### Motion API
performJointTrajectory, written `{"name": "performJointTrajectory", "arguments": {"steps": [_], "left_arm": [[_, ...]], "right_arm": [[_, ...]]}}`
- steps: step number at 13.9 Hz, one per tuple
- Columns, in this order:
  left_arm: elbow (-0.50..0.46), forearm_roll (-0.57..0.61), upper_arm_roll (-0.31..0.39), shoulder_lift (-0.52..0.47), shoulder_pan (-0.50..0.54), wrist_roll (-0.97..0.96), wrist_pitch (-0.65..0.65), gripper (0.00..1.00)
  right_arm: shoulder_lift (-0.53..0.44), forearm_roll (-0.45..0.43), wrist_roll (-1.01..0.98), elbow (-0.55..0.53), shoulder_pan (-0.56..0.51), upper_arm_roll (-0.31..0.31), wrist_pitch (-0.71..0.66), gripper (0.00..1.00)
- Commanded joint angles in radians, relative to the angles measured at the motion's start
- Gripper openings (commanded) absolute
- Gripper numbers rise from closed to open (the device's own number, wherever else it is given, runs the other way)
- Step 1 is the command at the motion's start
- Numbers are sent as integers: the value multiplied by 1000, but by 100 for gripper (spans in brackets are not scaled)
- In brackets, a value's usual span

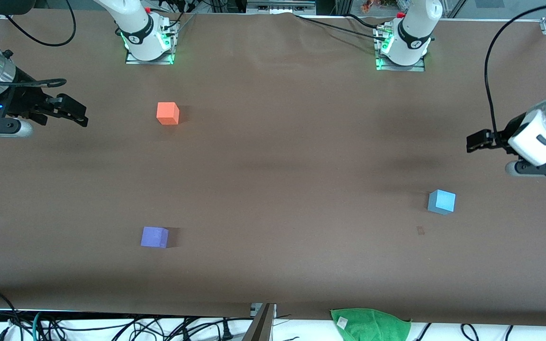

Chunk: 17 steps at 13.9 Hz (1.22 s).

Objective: Place blue block between orange and purple blocks

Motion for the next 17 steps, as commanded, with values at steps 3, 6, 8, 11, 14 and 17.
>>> {"name": "performJointTrajectory", "arguments": {"steps": [3, 6, 8, 11, 14, 17], "left_arm": [[19, 0, -4, 124, 36, 17, 199, 100], [-31, 0, -4, 191, 45, 98, 351, 100], [-83, 0, -4, 222, 54, 161, 422, 100], [-161, -1, -4, 250, 70, 201, 532, 98], [-260, -1, -4, 265, 76, 201, 658, 97], [-338, 0, -4, 282, 77, 210, 758, 93]], "right_arm": [[-6, 16, -3, 8, 1, 4, -24, 100], [-5, 16, -5, 8, -1, -1, -24, 100], [-5, 16, -3, 8, -1, 1, -30, 100], [-5, 16, -2, 8, 1, 4, -27, 100], [-5, 16, -2, 8, 1, 4, -41, 100], [-5, 14, -3, 8, 1, 4, -41, 100]]}}
